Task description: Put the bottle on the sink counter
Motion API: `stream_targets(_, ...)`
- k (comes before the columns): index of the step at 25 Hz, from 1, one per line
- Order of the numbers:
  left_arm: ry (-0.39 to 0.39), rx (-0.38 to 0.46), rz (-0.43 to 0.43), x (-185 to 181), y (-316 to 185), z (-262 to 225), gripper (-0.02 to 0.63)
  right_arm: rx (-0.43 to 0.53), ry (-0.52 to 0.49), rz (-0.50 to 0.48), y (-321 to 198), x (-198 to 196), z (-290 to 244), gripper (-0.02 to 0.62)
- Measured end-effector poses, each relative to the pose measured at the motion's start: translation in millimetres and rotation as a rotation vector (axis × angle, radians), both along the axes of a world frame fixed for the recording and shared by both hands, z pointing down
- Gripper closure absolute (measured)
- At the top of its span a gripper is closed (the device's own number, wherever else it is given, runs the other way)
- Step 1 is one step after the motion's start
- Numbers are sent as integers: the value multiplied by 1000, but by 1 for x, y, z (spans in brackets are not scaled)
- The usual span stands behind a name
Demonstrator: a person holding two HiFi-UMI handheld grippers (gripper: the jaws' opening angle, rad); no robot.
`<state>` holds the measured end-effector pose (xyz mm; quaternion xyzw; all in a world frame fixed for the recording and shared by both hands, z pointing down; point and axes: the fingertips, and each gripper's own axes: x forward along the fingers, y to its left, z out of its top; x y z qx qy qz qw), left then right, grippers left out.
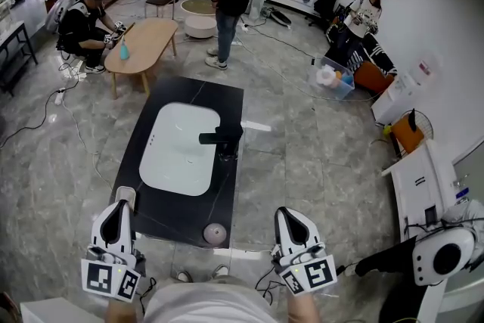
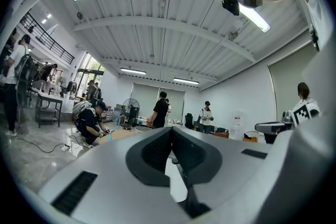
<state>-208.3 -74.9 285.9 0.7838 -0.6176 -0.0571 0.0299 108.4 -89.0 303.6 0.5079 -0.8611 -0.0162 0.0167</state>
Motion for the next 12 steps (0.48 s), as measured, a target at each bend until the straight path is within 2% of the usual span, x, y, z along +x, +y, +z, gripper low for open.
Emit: stream_targets(12, 7, -2, 19, -8, 7, 4, 592, 0, 7, 18, 13, -8, 2, 584)
